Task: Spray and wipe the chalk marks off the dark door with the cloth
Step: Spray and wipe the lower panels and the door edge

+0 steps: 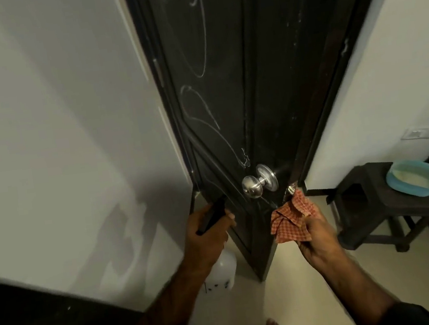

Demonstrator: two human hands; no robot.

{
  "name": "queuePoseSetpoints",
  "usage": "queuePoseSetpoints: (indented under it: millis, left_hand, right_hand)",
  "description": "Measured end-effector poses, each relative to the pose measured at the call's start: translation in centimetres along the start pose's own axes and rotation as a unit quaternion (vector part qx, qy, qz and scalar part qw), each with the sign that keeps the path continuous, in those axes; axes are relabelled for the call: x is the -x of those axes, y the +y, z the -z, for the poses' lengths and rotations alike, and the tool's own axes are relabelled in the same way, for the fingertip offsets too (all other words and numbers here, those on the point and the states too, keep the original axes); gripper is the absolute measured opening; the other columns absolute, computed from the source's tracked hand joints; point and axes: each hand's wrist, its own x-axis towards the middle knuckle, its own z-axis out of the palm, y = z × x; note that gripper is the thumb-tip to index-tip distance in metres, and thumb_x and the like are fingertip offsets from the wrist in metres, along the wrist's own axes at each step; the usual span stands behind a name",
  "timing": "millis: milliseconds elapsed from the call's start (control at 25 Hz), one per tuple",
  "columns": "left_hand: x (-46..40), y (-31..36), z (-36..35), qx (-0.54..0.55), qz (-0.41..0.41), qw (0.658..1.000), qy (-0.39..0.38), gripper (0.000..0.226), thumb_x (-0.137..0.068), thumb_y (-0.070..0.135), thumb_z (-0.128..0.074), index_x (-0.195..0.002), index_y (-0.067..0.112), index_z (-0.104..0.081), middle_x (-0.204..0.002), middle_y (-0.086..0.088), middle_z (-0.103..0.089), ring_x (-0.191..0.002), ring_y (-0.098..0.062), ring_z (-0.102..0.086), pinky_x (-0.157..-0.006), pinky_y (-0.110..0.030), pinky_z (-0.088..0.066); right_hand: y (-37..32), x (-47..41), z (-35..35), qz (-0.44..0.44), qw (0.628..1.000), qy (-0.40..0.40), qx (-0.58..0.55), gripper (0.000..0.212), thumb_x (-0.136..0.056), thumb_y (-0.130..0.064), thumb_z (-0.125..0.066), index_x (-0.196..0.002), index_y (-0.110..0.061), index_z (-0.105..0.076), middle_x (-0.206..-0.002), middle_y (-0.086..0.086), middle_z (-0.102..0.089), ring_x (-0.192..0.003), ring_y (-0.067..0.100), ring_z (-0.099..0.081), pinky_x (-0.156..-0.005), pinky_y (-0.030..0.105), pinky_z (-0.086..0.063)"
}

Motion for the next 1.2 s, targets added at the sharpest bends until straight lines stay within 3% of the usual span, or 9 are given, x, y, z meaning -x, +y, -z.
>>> queuePoseSetpoints:
  millis: [120,280,560,680,800,880,960,1080,1200]
  left_hand:
    - [-2.9,1.2,-2.9,-0.031,0.002,1.000,0.004,0.055,-0.076,0.049,-0.087,-0.113,0.010,-0.073,-0.097,-0.014,-0.078,-0.061,-0.016,-0.061,-0.054,-0.027,-0.048]
    - [-6.8,2.2,-6.0,-0.032,0.007,0.999,0.007,0.020,-0.090,0.023,-0.083,-0.106,0.013,-0.076,-0.094,-0.014,-0.079,-0.061,-0.016,-0.061,-0.053,-0.026,-0.048]
    - [-12.2,2.7,-9.2,-0.033,0.069,0.996,-0.039,0.043,-0.090,0.015,-0.082,-0.128,0.009,-0.063,-0.101,-0.015,-0.079,-0.058,-0.008,-0.060,-0.054,-0.023,-0.050]
    - [-15.3,2.8,-9.0,-0.045,0.068,0.994,-0.075,0.036,-0.091,0.011,-0.079,-0.124,0.003,-0.066,-0.100,-0.016,-0.079,-0.053,-0.005,-0.057,-0.052,-0.019,-0.048]
    - [-19.0,4.0,-7.7,-0.061,0.067,0.990,-0.107,0.020,-0.094,0.006,-0.074,-0.113,0.002,-0.071,-0.097,-0.020,-0.077,-0.049,-0.004,-0.054,-0.047,-0.018,-0.044]
    - [-21.5,5.3,-6.5,-0.090,0.029,0.988,-0.119,0.004,-0.095,0.004,-0.072,-0.096,0.005,-0.075,-0.090,-0.026,-0.074,-0.047,-0.007,-0.052,-0.046,-0.020,-0.042]
    - [-23.9,6.7,-5.2,-0.111,-0.009,0.987,-0.117,0.010,-0.095,0.006,-0.072,-0.086,0.009,-0.075,-0.086,-0.030,-0.072,-0.047,-0.010,-0.052,-0.046,-0.023,-0.041]
    - [-27.3,9.9,-4.3,-0.105,-0.047,0.987,-0.110,0.009,-0.092,0.006,-0.073,-0.084,0.009,-0.075,-0.083,-0.033,-0.070,-0.046,-0.012,-0.051,-0.045,-0.025,-0.040]
    - [-30.1,13.1,-4.3,-0.073,-0.084,0.990,-0.091,0.010,-0.089,0.008,-0.075,-0.096,0.001,-0.074,-0.087,-0.032,-0.071,-0.045,-0.008,-0.054,-0.045,-0.022,-0.042]
  right_hand:
    - [-2.1,-2.6,0.9,0.025,0.999,0.013,0.029,0.026,-0.110,-0.011,-0.053,-0.134,-0.013,-0.064,-0.117,0.015,-0.076,-0.095,0.027,-0.077,-0.075,0.036,-0.061]
    - [-5.3,-4.5,1.1,0.062,0.996,0.043,0.044,0.017,-0.109,-0.022,-0.058,-0.122,-0.016,-0.068,-0.105,0.011,-0.079,-0.091,0.026,-0.077,-0.077,0.038,-0.060]
    - [-5.0,-8.7,1.4,0.115,0.970,0.185,0.106,0.020,-0.109,-0.035,-0.057,-0.114,-0.020,-0.070,-0.108,0.008,-0.078,-0.101,0.031,-0.074,-0.086,0.055,-0.063]
    - [-1.4,-10.2,0.2,0.089,0.963,0.233,0.102,0.014,-0.109,-0.024,-0.057,-0.115,-0.021,-0.068,-0.111,0.011,-0.076,-0.104,0.036,-0.074,-0.090,0.066,-0.061]
    - [1.3,-10.3,-4.4,0.074,0.959,0.245,0.124,0.014,-0.109,-0.015,-0.057,-0.114,-0.021,-0.068,-0.108,0.010,-0.077,-0.097,0.030,-0.075,-0.076,0.044,-0.063]
    - [1.8,-10.7,-8.4,0.103,0.957,0.218,0.161,0.022,-0.106,-0.007,-0.058,-0.112,-0.025,-0.069,-0.110,0.006,-0.078,-0.099,0.023,-0.075,-0.082,0.038,-0.062]
    - [0.8,-11.6,-12.6,0.161,0.948,0.178,0.211,0.032,-0.102,0.000,-0.062,-0.111,-0.029,-0.070,-0.110,-0.002,-0.078,-0.102,0.013,-0.074,-0.092,0.032,-0.059]
    - [-2.9,-13.2,-18.2,0.284,0.908,0.124,0.281,0.035,-0.097,0.006,-0.064,-0.120,-0.020,-0.071,-0.110,-0.007,-0.077,-0.101,0.005,-0.072,-0.093,0.021,-0.056]
    - [-7.3,-14.9,-22.4,0.368,0.868,0.105,0.316,0.037,-0.092,0.007,-0.066,-0.121,-0.017,-0.069,-0.110,-0.007,-0.075,-0.100,0.004,-0.070,-0.092,0.018,-0.054]
